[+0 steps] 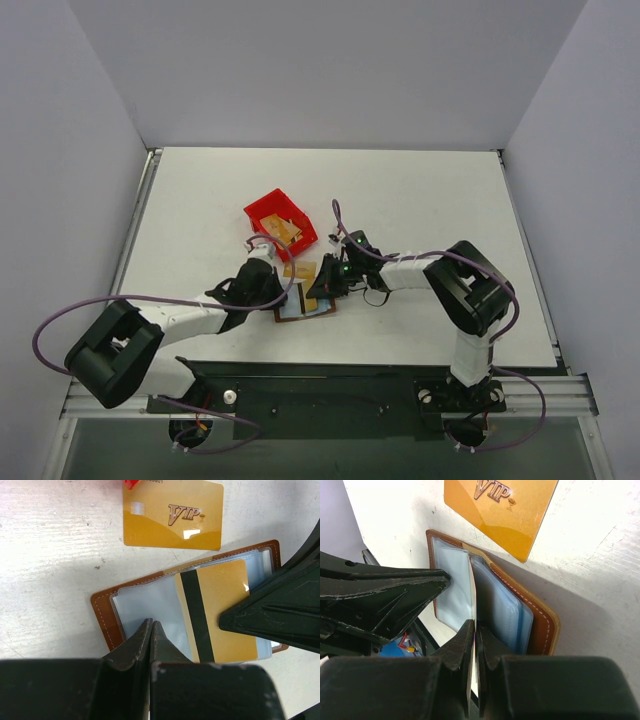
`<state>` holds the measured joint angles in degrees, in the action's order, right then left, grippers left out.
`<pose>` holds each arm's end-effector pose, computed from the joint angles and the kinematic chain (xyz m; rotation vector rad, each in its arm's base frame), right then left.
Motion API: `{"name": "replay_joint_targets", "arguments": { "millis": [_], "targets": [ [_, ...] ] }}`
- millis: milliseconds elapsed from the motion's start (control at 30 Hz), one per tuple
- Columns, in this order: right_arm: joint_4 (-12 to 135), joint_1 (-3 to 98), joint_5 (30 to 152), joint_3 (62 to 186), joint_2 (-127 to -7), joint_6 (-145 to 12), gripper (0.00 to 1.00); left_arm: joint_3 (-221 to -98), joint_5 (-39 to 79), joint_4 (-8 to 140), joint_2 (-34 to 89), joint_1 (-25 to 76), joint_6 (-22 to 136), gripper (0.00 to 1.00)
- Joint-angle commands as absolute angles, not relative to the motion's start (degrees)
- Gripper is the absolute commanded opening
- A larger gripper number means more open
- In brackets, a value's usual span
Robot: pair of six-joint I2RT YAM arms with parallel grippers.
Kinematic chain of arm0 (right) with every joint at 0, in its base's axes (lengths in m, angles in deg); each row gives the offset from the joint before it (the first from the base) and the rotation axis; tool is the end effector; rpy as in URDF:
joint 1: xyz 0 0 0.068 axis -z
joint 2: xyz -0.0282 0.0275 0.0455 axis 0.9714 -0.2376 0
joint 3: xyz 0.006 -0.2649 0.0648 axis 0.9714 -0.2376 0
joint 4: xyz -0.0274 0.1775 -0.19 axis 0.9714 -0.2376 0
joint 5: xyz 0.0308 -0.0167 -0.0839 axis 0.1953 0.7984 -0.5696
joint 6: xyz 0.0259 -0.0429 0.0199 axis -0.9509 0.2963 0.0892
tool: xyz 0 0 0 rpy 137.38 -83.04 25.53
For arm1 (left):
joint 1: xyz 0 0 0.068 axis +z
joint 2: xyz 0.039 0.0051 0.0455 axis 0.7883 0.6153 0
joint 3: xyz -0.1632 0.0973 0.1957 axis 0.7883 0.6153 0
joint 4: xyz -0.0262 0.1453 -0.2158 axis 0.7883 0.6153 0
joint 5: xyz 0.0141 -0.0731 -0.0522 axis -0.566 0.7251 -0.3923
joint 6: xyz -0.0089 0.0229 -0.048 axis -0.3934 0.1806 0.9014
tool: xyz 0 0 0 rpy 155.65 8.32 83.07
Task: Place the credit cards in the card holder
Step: Insert the credit card into the card holder.
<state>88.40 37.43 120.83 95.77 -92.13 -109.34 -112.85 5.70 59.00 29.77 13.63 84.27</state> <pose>0.2655 0.2412 0.1324 -0.2160 2.4455 1.5000 0.1920 -0.1476 0.1412 -0.0611 2.3808 -0.5548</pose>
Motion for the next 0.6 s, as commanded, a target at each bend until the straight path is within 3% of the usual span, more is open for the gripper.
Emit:
{"name": "replay_joint_targets", "arguments": {
  "millis": [0, 567],
  "targets": [
    [89.78, 36.88, 120.51, 94.91, -94.06, -109.86, 0.0, -111.55, 5.24, 64.81, 27.74, 14.05, 84.57, 0.0],
    [90.22, 37.06, 119.72, 93.76, -94.59, -110.03, 0.0, -107.94, 4.8, 66.39, 23.34, 13.97, 85.98, 0.0]
  ]
}}
